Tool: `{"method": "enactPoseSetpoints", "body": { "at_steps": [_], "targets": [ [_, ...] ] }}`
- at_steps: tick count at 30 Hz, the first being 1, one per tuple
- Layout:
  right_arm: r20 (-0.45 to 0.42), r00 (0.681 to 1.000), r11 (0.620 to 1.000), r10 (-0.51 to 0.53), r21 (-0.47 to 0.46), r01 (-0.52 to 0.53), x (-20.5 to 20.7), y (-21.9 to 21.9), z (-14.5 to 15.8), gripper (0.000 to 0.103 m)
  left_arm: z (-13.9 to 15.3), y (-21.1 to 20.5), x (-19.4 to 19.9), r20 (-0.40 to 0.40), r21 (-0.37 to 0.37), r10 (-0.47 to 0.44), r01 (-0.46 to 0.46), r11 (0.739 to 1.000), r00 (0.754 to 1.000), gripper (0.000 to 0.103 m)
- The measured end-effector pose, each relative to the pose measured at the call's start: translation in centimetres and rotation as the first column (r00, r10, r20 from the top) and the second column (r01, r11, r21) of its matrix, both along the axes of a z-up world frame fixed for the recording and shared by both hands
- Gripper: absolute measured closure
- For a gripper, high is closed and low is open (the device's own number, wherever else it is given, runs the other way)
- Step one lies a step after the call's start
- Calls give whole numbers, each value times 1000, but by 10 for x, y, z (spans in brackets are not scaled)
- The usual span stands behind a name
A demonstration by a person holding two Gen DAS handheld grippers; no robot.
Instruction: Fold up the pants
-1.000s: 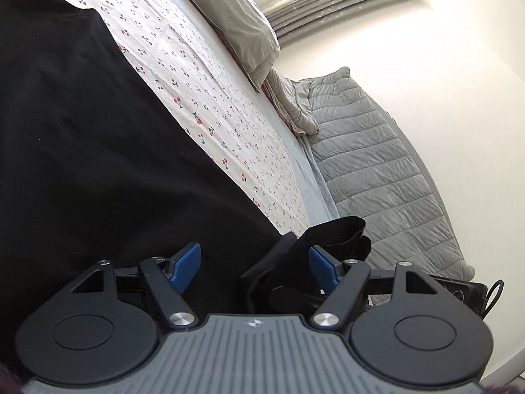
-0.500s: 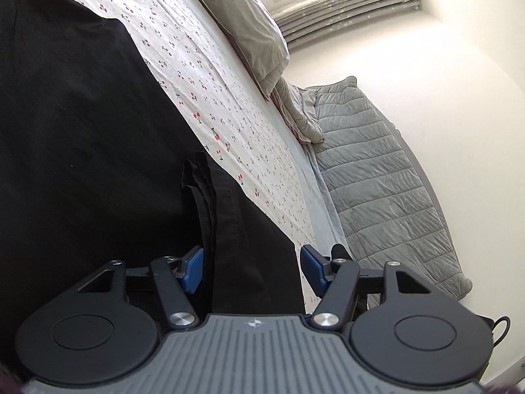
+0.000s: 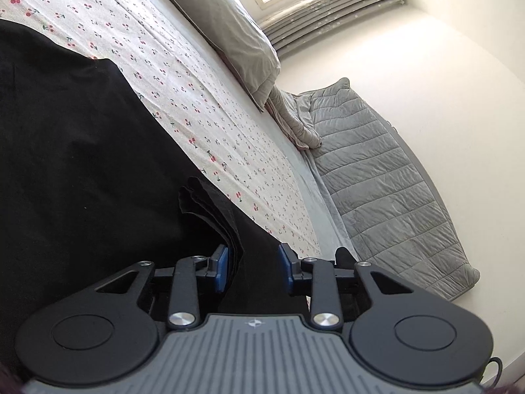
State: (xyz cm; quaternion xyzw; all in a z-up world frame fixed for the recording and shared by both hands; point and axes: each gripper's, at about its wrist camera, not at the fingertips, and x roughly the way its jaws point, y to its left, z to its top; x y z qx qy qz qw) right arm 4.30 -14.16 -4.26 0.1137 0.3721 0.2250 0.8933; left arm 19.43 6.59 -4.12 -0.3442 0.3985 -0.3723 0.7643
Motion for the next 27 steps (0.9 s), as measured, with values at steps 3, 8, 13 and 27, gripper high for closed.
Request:
{"method": "enactPoseSetpoints", "body": {
  "at_steps": [3,8,13,27],
  "targets": [
    [17,1000,999,13,-52,-12,-4,5,2,53,-1,1,2,-17,88,13,-12,996,1000,69],
    [-5,999,998,-47,-50,47,-2,-4,2,53,-3,-8,3,21,244,0,-5,970,1000,69],
    [8,991,990,-130,-49,131,0,-15,7,50,-2,-20,2,77,280,13,-34,959,997,89],
    [30,955,951,-295,-86,296,6,-33,16,41,57,22,-11,318,594,90,-272,757,944,101]
  ]
}}
